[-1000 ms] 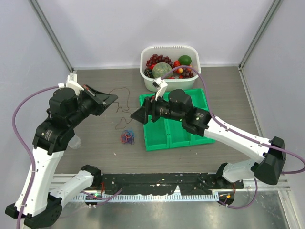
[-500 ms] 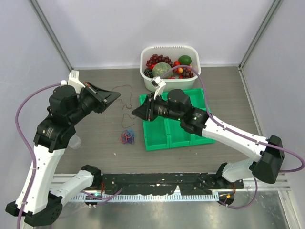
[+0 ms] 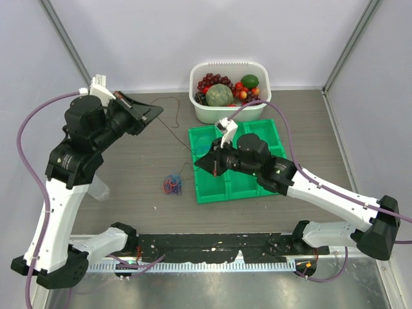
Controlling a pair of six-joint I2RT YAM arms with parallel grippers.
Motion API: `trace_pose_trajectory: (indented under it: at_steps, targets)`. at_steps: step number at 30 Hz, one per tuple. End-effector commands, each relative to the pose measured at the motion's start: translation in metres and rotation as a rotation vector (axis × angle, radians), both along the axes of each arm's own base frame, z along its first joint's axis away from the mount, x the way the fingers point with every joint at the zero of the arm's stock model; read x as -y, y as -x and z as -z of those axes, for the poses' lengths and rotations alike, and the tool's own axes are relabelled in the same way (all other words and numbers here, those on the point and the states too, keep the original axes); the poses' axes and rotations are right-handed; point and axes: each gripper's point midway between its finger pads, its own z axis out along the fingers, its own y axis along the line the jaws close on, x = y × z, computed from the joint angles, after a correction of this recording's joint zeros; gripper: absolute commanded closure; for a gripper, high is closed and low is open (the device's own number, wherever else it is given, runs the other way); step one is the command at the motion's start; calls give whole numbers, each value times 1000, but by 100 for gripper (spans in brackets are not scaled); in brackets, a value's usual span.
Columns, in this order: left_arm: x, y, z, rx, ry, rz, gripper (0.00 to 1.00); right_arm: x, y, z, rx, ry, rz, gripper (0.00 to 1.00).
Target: Untangle the cables
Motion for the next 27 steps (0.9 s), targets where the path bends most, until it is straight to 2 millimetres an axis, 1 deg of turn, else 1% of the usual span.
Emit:
trace_pose_trajectory:
  at_steps: [1,5,6,7,8,9,12,13,14,15,17,20,23,27]
  targets:
    - [16,-10,-33,107,71,63,100,20,1,20,2,85,41,99]
    - [34,-18,-20,69,103,140,100,27,-3,27,14,130,74,99]
    - [41,-21,-13,46,106,164,100,31,-6,28,17,142,96,98]
    - [45,-23,-6,24,112,188,100,36,-11,29,24,156,130,91]
    - [52,-26,5,-11,114,211,100,40,-15,29,29,165,163,86]
    - [56,-27,16,-41,117,228,100,44,-16,29,33,175,177,75]
    - [67,-32,42,-85,133,255,100,57,-25,29,53,206,252,62]
    - [71,-33,48,-88,149,263,100,61,-26,30,55,219,269,54]
    - [74,-34,53,-89,167,273,100,65,-29,29,58,223,286,52]
    - [78,-36,63,-112,185,279,100,69,-28,29,61,230,290,44]
    - [84,-38,77,-141,208,290,100,77,-29,27,67,239,317,39]
    - [91,-41,98,-178,186,302,100,92,-29,22,78,243,363,37]
    - [98,-44,115,-216,173,318,100,108,-28,15,90,243,407,36]
    - [108,-47,128,-243,164,341,100,125,-26,8,95,233,459,36]
